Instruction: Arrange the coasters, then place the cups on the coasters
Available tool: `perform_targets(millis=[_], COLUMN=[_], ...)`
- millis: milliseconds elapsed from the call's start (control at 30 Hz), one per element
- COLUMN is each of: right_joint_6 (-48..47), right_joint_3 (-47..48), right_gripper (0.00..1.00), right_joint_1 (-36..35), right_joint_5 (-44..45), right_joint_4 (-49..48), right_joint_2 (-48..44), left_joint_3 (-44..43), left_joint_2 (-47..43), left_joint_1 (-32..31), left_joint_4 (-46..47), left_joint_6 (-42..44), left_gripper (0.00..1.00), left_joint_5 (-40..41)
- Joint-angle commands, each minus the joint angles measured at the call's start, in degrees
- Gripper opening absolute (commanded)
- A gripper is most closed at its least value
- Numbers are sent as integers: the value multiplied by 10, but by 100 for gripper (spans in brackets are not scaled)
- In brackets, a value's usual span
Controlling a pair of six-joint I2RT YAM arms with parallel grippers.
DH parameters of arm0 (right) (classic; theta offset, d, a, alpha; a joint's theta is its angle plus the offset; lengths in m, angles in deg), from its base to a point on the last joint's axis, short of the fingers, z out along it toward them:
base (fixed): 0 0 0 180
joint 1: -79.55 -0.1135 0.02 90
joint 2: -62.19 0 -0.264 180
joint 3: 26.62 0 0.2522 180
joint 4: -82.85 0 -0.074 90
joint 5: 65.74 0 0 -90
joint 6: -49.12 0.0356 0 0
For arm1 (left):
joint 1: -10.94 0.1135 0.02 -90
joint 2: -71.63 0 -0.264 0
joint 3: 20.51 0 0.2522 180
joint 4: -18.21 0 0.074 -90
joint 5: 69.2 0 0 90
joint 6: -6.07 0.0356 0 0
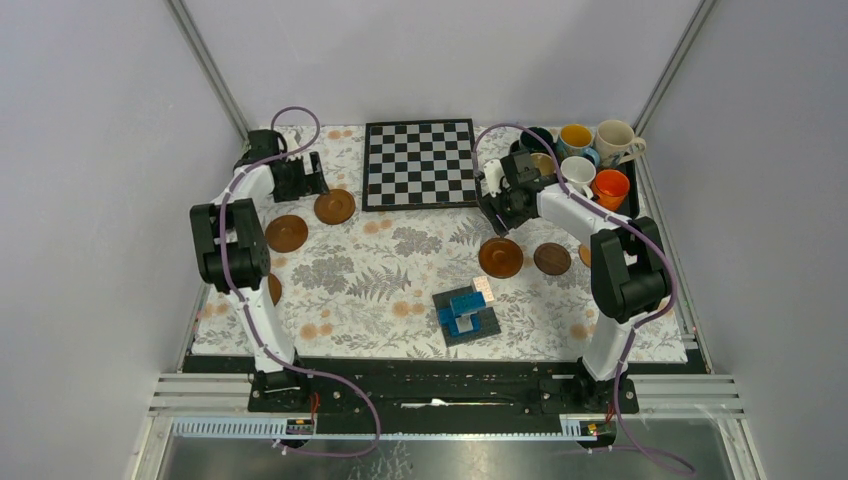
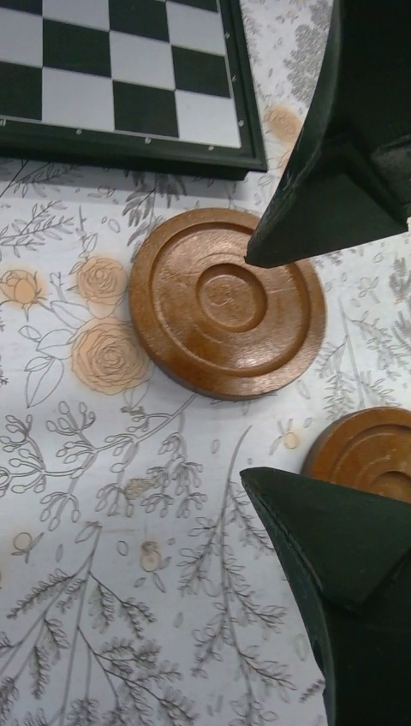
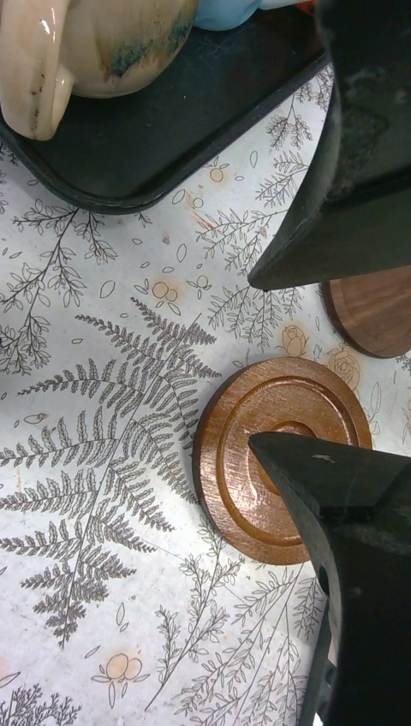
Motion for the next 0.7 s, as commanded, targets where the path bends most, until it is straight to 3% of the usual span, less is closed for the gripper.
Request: perform_targets(millis=[0,400,667], right_joint_6=[11,10,11], right_joint_3=[27,24,25], right_gripper=[69,70,70], right_joint_1=[3,3,3], right_joint_5=[-30,-18,-18], right_joint_4=[18,22,22], right_joint_2=[-9,-13,-6], left_joint_3=[-54,-33,4], left_joint_2=[41,75,63], left_joint_1=[-1,-7,-34], left_joint_4=[9,-8,-5], left_joint_6=[27,85,124], left_gripper=[95,86,84], left_joint_5=[-12,-7,58])
